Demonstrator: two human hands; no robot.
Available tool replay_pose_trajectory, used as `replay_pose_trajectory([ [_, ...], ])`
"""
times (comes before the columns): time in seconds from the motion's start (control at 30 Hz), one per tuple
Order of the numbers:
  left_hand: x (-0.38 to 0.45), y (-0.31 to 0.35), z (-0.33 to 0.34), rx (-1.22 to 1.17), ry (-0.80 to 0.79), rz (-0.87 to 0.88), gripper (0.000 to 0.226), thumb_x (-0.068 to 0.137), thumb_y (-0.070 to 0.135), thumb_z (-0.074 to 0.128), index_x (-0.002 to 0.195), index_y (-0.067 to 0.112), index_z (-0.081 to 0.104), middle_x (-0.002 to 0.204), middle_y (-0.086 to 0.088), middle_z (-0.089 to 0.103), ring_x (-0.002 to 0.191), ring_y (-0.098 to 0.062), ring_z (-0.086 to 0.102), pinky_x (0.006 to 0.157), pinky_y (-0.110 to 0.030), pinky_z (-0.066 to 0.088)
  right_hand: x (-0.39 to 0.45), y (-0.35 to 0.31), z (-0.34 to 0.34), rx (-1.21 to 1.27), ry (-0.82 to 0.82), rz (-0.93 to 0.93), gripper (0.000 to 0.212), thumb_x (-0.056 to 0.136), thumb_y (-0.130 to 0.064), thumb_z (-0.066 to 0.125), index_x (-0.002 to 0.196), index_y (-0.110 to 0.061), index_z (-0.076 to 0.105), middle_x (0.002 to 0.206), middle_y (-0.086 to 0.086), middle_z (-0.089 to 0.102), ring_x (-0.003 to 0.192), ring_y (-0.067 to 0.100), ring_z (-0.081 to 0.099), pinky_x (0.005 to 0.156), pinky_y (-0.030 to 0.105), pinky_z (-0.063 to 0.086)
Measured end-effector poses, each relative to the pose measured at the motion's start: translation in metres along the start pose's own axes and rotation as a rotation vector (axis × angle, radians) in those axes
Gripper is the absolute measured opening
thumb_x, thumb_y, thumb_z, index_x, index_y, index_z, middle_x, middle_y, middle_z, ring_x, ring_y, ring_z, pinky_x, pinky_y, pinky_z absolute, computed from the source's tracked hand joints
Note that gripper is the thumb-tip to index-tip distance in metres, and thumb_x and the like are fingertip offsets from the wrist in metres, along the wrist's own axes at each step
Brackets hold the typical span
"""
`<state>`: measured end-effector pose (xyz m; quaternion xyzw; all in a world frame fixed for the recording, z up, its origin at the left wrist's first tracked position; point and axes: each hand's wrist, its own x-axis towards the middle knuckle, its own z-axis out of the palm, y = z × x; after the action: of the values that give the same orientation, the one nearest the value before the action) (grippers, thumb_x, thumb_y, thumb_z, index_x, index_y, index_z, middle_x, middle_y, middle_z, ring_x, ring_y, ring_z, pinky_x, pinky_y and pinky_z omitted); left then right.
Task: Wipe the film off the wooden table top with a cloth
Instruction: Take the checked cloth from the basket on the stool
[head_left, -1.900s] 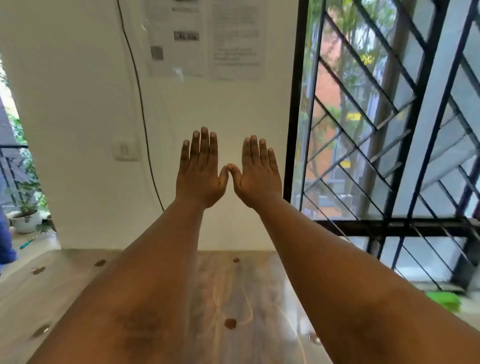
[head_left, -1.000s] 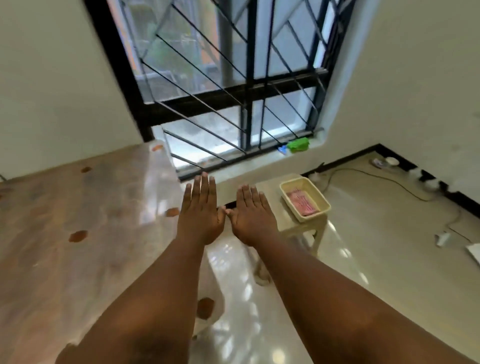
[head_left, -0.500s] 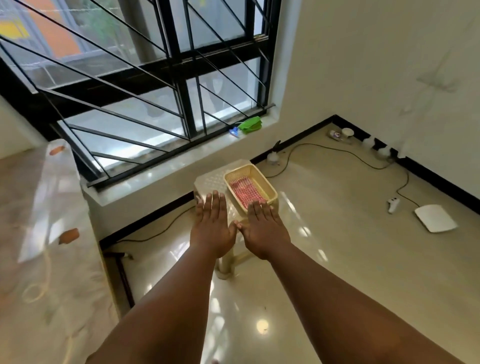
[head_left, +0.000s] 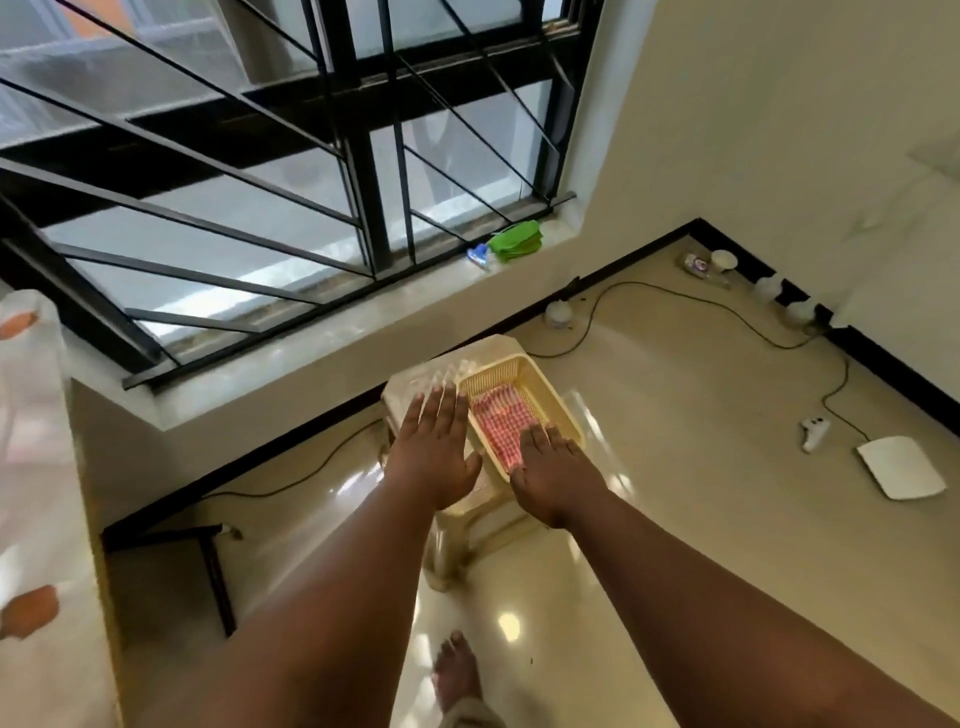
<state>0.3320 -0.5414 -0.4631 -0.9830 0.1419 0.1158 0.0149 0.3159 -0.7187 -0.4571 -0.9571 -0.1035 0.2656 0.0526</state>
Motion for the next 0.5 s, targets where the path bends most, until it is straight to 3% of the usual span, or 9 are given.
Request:
replay_pose_trajectory([
  [0.2, 0.033, -0.003, 0.032, 0.007, -0.103, 0.048, 0.076, 0.095, 0.057, 0.014, 0.148, 0.011, -0.017, 0.158, -0.011, -0.017, 0.144, -0.023, -0.021, 0.111, -0.040, -0.022, 0.055, 0.005, 0.016, 0.033, -0.071, 0.007, 0.061, 0.101, -0.035, 0.021, 0.151, -0.006, 0.000, 0.160, 0.013, 0.000, 0.146, 0.029, -0.002, 0.117, 0.041, 0.004],
  [0.5, 0.086, 0.012, 0.078, -0.039, -0.185, 0.058, 0.073, 0.095, 0.053, 0.009, 0.149, 0.012, -0.018, 0.158, -0.009, -0.020, 0.143, -0.022, -0.025, 0.113, -0.039, -0.022, 0.136, 0.031, 0.041, 0.100, -0.094, 0.033, 0.077, 0.096, -0.038, 0.046, 0.151, -0.008, 0.002, 0.160, 0.011, 0.003, 0.146, 0.029, 0.003, 0.116, 0.041, 0.012],
])
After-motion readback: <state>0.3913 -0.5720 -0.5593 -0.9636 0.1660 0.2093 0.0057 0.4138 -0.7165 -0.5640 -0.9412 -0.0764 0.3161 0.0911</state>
